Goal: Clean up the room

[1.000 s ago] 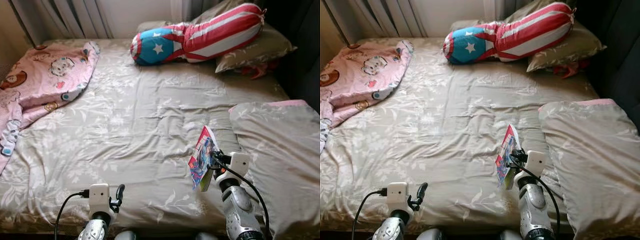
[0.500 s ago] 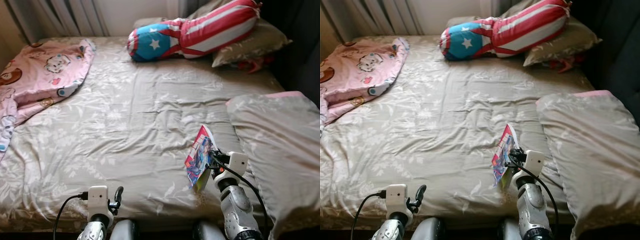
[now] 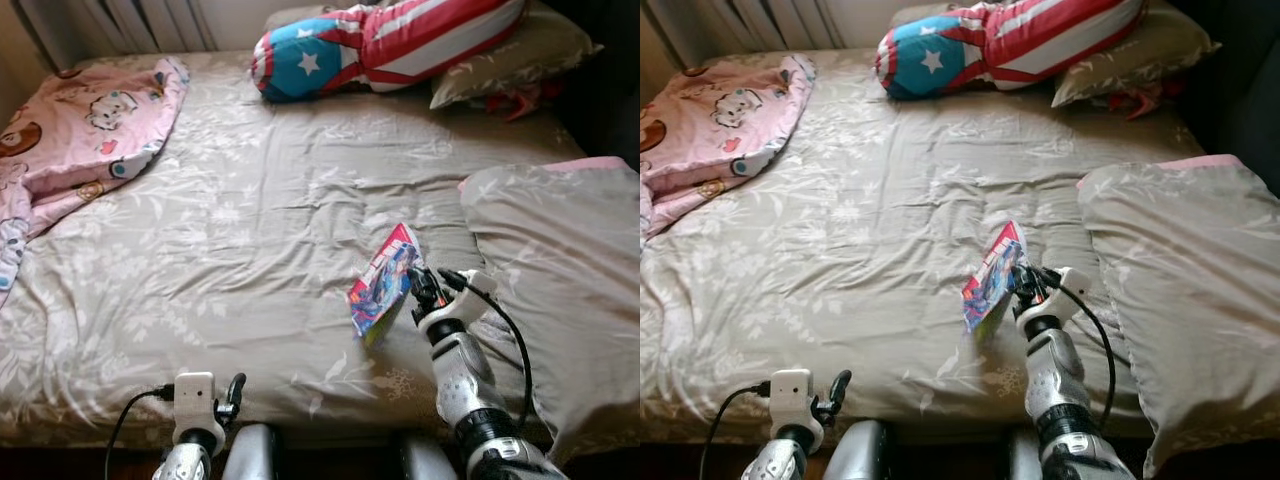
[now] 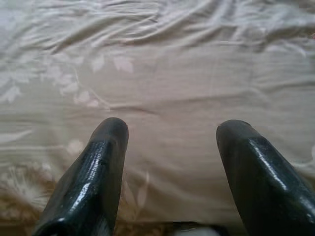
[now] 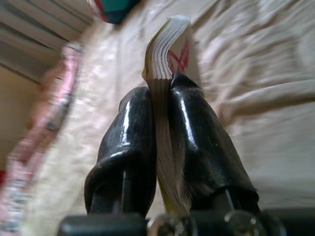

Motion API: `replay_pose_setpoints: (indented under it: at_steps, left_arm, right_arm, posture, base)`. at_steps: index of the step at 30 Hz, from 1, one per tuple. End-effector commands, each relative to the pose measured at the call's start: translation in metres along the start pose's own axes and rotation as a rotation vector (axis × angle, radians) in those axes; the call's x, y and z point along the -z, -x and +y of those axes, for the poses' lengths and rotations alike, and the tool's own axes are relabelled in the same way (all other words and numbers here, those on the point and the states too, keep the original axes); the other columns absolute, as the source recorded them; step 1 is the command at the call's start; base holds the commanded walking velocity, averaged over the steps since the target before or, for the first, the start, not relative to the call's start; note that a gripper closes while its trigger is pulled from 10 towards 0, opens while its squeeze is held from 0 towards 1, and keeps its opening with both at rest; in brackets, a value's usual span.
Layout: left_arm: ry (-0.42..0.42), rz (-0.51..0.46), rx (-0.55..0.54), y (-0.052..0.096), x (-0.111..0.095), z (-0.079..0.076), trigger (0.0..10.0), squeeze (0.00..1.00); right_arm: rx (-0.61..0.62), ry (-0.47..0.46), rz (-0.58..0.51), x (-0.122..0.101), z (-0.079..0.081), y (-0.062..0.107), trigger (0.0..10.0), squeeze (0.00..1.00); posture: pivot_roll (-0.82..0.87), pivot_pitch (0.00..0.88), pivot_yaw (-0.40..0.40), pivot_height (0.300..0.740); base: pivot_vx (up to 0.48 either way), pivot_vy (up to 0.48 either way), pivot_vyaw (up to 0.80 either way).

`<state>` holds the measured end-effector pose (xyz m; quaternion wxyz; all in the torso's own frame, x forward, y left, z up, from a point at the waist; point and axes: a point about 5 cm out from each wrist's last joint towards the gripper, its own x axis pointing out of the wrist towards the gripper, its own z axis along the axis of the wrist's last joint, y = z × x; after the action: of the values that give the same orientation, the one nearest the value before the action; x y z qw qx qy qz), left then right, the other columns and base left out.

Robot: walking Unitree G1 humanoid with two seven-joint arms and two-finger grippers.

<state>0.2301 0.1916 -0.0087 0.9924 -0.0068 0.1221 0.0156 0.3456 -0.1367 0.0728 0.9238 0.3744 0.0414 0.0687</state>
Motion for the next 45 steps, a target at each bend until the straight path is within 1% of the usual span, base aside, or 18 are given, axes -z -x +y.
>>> replay_pose_setpoints:
  at_steps: [1, 3, 5, 7, 8, 11, 12, 14, 17, 25, 27, 30, 32, 36, 40, 45]
  left_arm:
    - [-0.024, 0.028, -0.001, 0.007, 0.006, 0.006, 10.0, 0.00]
    - [-0.036, 0.028, 0.003, 0.008, 0.006, 0.008, 10.0, 0.00]
    - [-0.041, 0.028, 0.004, 0.009, 0.006, 0.009, 10.0, 0.00]
    - [-0.049, 0.033, 0.005, 0.012, 0.007, 0.012, 10.0, 0.00]
    - [-0.057, 0.038, 0.005, 0.014, 0.007, 0.015, 10.0, 0.00]
    - [-0.071, 0.040, 0.011, 0.017, 0.007, 0.018, 10.0, 0.00]
    - [-0.075, 0.040, 0.014, 0.017, 0.007, 0.018, 10.0, 0.00]
    - [-0.085, 0.043, 0.016, 0.019, 0.006, 0.021, 10.0, 0.00]
    - [-0.095, 0.047, 0.020, 0.020, 0.006, 0.023, 10.0, 0.00]
    - [-0.105, 0.052, 0.028, 0.019, 0.004, 0.025, 10.0, 0.00]
    - [-0.105, 0.054, 0.029, 0.019, 0.004, 0.024, 10.0, 0.00]
    - [-0.104, 0.055, 0.027, 0.019, 0.004, 0.024, 10.0, 0.00]
    - [-0.105, 0.056, 0.027, 0.020, 0.004, 0.024, 10.0, 0.00]
    - [-0.104, 0.060, 0.022, 0.021, 0.004, 0.025, 10.0, 0.00]
    - [-0.102, 0.061, 0.021, 0.021, 0.004, 0.025, 10.0, 0.00]
    - [-0.102, 0.061, 0.023, 0.020, 0.004, 0.024, 10.0, 0.00]
  right_arm:
    - [-0.043, -0.100, -0.016, -0.004, 0.007, -0.006, 10.0, 0.00]
    - [-0.047, -0.146, -0.015, -0.006, 0.006, -0.008, 10.0, 0.00]
    - [-0.037, -0.163, -0.013, -0.006, 0.004, -0.008, 10.0, 0.00]
    - [0.048, -0.205, 0.010, -0.001, -0.008, -0.004, 10.0, 0.00]
    - [0.128, -0.231, 0.042, 0.006, -0.020, 0.003, 10.0, 0.00]
    - [0.233, -0.259, 0.085, 0.018, -0.037, 0.016, 10.0, 0.00]
    - [0.252, -0.268, 0.092, 0.020, -0.040, 0.018, 10.0, 0.00]
    - [0.311, -0.251, 0.109, 0.024, -0.049, 0.026, 10.0, 0.00]
    - [0.370, -0.246, 0.105, 0.024, -0.057, 0.031, 10.0, 0.00]
    - [0.425, -0.224, 0.089, 0.021, -0.067, 0.037, 10.0, 0.00]
    - [0.469, -0.245, 0.058, 0.018, -0.073, 0.040, 10.0, 0.00]
    - [0.502, -0.264, 0.018, 0.013, -0.079, 0.044, 10.0, 0.00]
    - [0.511, -0.266, 0.016, 0.012, -0.081, 0.045, 10.0, 0.00]
    - [0.518, -0.236, 0.028, 0.012, -0.084, 0.048, 10.0, 0.00]
    - [0.535, -0.233, 0.025, 0.011, -0.088, 0.051, 10.0, 0.00]
    - [0.541, -0.231, 0.024, 0.011, -0.090, 0.052, 10.0, 0.00]
  posture:
    - [0.03, 0.180, 0.086, 0.647]
    - [0.04, 0.185, 0.092, 0.647]
    - [0.04, 0.188, 0.099, 0.647]
    - [0.05, 0.195, 0.112, 0.647]
    - [0.07, 0.198, 0.125, 0.647]
    - [0.09, 0.203, 0.138, 0.647]
    - [0.09, 0.203, 0.138, 0.647]
    - [0.09, 0.206, 0.153, 0.647]
    - [0.09, 0.208, 0.162, 0.647]
    - [0.09, 0.210, 0.170, 0.647]
    - [0.09, 0.210, 0.170, 0.647]
    - [0.09, 0.210, 0.168, 0.647]
    - [0.09, 0.210, 0.168, 0.647]
    - [0.09, 0.212, 0.166, 0.647]
    - [0.09, 0.210, 0.166, 0.647]
    - [0.09, 0.211, 0.167, 0.647]
  base:
    - [0.000, 0.000, 0.00]
    - [0.000, 0.000, 0.00]
    - [0.000, 0.000, 0.00]
    - [0.000, 0.000, 0.00]
    - [0.000, 0.000, 0.00]
    - [0.000, 0.000, 0.00]
    - [0.000, 0.000, 0.00]
    - [0.000, 0.000, 0.00]
    - [0.000, 0.000, 0.00]
    - [0.000, 0.000, 0.00]
    - [0.000, 0.000, 0.00]
    - [0.000, 0.000, 0.00]
    - [0.000, 0.000, 0.00]
    - [0.000, 0.000, 0.00]
    - [0.000, 0.000, 0.00]
    - [0.000, 0.000, 0.00]
